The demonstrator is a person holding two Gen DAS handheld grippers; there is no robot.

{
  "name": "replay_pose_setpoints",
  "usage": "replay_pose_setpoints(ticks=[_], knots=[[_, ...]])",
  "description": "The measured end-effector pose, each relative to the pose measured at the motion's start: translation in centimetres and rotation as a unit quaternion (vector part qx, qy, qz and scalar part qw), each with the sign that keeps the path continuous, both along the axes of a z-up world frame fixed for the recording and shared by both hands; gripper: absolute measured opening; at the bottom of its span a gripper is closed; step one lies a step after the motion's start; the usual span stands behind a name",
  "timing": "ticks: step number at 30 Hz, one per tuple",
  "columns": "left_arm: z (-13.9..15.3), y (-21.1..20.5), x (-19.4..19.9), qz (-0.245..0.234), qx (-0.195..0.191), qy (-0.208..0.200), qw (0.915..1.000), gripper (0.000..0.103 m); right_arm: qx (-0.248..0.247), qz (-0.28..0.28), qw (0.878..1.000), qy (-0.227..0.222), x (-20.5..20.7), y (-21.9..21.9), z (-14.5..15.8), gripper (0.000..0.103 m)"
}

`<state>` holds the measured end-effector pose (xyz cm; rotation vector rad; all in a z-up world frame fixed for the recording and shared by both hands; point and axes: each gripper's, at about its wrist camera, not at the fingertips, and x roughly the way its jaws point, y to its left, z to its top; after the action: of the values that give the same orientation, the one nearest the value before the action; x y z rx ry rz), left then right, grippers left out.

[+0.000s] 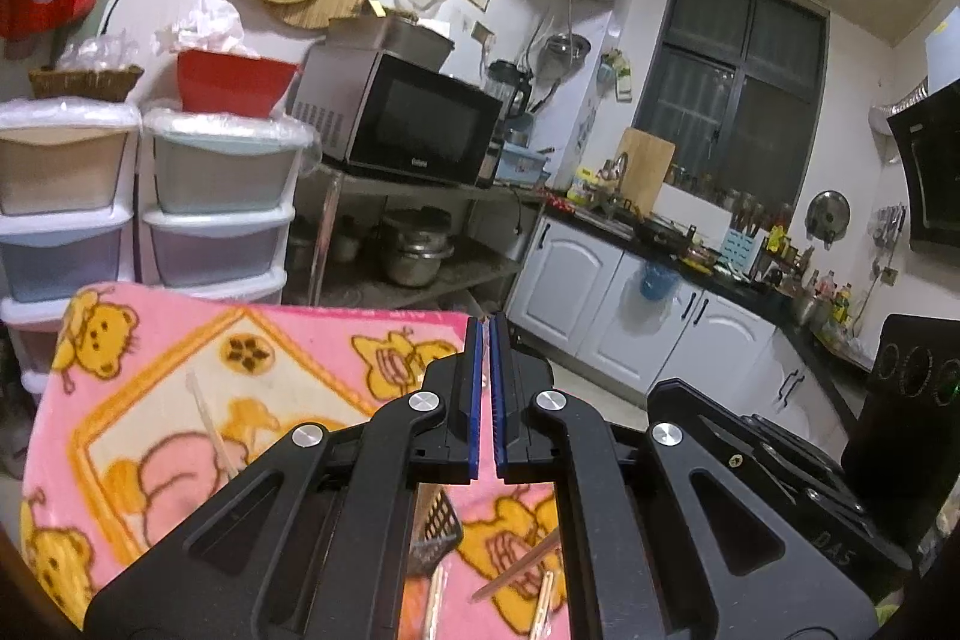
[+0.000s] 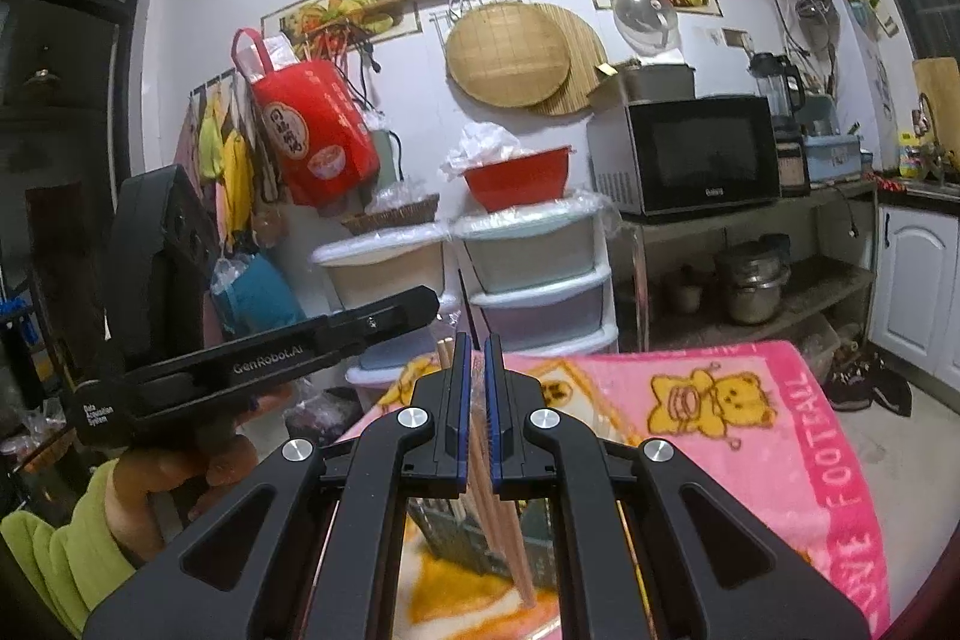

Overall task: Organize utensils
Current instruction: 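Lower the right tool's chopstick into the caddy while the left tool lowers its chopstick too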

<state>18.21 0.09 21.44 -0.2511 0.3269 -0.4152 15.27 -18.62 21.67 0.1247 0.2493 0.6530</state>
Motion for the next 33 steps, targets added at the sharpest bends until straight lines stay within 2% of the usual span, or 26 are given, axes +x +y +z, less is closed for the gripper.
replay_pose_setpoints(ticks=[7,14,23,33], knots=[[2.2,0.7,0.6,0.012,-0.004,-0.020,0.9997,0.001,0.011,0.006,1.000,-0.026,0.5,0.6,2.0,0.005],[2.9,1.0,1.2,0.027,-0.002,-0.033,0.9991,0.001,0.015,0.014,0.999,-0.046,1.2,1.7,3.7,0.005],[1.5,1.7,2.8,0.038,-0.007,-0.019,0.9991,0.001,0.016,0.021,0.999,-0.046,2.6,2.5,4.0,0.005],[-0.6,1.6,3.8,0.038,-0.004,-0.009,0.9992,0.001,0.010,0.010,1.000,-0.022,5.2,2.9,2.9,0.005]])
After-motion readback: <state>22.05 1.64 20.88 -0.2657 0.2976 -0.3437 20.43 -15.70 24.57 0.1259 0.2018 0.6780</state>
